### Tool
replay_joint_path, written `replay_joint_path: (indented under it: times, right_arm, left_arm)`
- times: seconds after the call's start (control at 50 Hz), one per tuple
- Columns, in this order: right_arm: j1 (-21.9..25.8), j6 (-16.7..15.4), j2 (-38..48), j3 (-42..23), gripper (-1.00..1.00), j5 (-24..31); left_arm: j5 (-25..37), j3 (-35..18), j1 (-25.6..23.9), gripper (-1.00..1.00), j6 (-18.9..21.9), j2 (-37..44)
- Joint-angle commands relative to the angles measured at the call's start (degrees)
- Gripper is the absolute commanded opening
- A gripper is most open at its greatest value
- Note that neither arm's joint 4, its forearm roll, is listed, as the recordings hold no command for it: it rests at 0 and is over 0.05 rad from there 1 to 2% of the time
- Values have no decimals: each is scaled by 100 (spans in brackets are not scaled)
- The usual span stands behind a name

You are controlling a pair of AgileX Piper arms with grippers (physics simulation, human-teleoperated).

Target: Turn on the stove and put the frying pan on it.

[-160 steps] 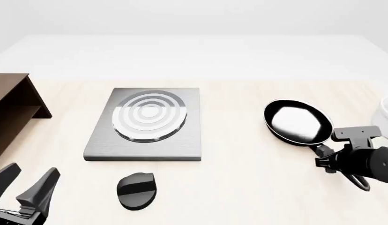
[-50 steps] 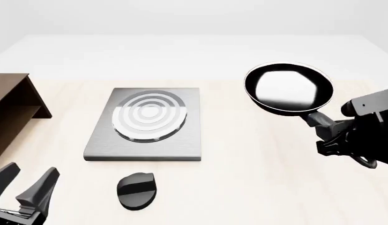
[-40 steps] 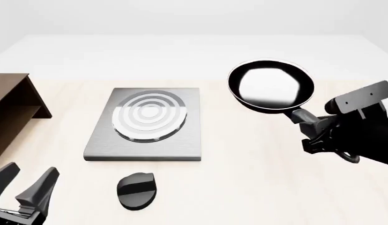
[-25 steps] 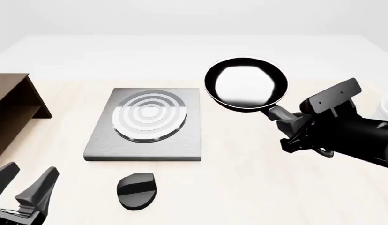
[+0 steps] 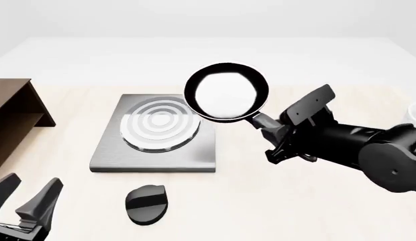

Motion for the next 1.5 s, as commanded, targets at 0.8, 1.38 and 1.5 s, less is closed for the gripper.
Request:
replay_joint_path:
  times: [0.8, 1.38, 1.5]
  right_arm:
    - [1150, 512, 1666, -792, -100, -1205]
    - [1278, 724, 2501, -1190, -100, -1547]
    - [1320, 711, 2576, -1312, -100, -1530]
  left_arm:
    - [-64, 3, 7, 100, -61, -1]
    - [-62, 3, 5, 100, -78, -1]
    - [-66, 3, -3, 100, -86, -1]
